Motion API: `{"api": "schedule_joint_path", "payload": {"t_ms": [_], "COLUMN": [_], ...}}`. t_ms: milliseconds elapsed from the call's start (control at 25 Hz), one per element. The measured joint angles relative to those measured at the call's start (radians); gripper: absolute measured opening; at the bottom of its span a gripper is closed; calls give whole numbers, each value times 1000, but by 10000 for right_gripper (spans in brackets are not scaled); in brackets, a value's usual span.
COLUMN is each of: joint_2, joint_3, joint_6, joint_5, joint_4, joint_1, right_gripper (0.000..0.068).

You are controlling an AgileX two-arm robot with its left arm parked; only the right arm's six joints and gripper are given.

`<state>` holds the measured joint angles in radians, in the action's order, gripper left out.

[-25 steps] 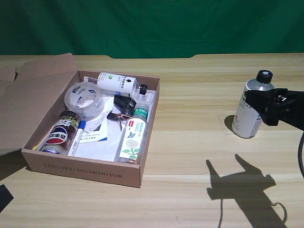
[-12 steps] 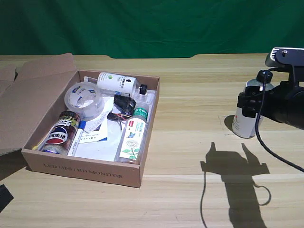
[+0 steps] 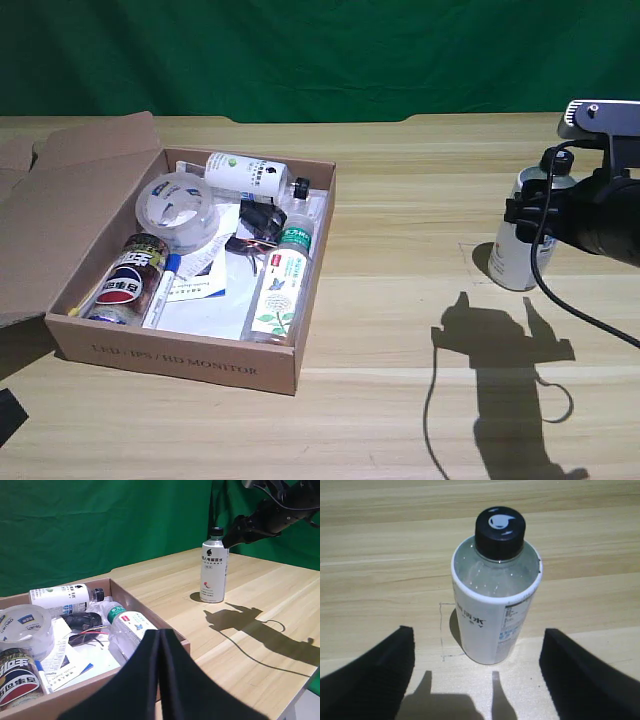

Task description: Place the white bottle into the box.

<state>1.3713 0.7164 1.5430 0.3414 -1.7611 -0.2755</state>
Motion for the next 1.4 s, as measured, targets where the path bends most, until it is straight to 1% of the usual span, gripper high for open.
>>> {"api": "schedule_joint_path", "payload": {"t_ms": [120,360,640,1400], "joint_2": [32,108,186,355], "joint_3": [1,44,88,189], "joint_6": [-10,-14,-14,-14], "joint_5": [-7,-72,-97,-33], "joint_4": [0,-1,-1,3], "joint_1": [29,85,87,87], "right_gripper": [596,596,596,596]}}
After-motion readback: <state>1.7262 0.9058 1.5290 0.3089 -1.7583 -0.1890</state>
